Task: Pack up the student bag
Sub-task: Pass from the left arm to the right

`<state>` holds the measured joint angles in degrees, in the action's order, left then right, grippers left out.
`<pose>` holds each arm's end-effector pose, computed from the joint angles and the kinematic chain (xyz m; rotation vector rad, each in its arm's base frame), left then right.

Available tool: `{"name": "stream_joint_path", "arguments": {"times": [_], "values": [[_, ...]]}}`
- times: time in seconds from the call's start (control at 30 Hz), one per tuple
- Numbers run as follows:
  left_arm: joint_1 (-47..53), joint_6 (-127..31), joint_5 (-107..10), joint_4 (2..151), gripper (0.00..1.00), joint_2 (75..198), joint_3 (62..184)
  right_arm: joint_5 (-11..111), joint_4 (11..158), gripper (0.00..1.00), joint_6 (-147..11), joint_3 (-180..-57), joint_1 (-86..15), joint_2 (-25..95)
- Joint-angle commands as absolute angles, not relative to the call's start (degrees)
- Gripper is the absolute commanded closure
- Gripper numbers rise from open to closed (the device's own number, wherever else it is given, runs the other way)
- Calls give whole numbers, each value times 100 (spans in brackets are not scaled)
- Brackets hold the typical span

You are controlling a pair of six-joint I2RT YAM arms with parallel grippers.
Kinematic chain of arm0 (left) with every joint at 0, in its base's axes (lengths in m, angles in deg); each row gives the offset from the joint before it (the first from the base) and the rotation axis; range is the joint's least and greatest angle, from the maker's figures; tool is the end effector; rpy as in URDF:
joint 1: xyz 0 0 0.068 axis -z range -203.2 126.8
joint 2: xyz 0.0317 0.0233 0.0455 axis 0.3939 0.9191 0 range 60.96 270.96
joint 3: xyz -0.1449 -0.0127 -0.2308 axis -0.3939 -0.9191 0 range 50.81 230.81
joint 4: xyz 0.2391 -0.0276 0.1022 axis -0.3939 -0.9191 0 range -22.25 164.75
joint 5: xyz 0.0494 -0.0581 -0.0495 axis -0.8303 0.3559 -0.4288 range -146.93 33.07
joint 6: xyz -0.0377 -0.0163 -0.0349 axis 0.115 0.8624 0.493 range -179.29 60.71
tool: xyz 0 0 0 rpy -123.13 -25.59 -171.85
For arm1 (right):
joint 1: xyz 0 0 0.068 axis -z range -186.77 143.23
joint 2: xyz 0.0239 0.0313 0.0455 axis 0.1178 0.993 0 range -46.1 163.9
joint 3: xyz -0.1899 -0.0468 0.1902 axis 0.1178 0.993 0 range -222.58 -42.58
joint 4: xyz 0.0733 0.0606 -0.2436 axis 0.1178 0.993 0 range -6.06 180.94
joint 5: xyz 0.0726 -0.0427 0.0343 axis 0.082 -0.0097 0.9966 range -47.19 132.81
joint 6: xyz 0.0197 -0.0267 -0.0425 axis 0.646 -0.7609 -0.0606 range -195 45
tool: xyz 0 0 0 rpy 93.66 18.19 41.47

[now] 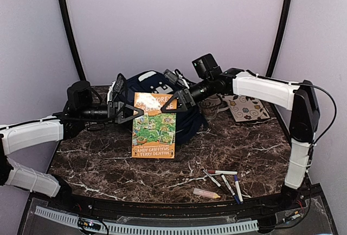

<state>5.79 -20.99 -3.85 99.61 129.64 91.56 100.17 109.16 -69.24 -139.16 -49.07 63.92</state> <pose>0.2170 -0.1527 0.2925 0.6624 1.7558 -1.5960 0.3019 0.3153 0.3048 -1.2647 1.9471 1.5614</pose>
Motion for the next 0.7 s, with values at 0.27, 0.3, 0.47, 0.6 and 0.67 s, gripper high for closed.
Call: {"name": "stream_joint_path", "arguments": {"times": [0.27, 0.3, 0.47, 0.6, 0.67], "values": [[587, -2651, -705, 9777, 100, 13187, 9466, 10748, 9627, 57, -5741, -13445, -4793, 6341], [581, -2644, -732, 9778, 100, 13196, 9462, 10755, 9556, 63, -5678, -13449, -4776, 6351], [584, -2640, -893, 9838, 99, 13188, 9344, 10693, 9618, 90, -5776, -13535, -4756, 6324], [588, -2597, -913, 9992, 58, 13213, 9213, 10648, 9863, 100, -6017, -13561, -4755, 6253], [584, -2473, -795, 10249, 47, 13283, 9121, 10607, 10094, 100, -6269, -13614, -4755, 6194]]}}
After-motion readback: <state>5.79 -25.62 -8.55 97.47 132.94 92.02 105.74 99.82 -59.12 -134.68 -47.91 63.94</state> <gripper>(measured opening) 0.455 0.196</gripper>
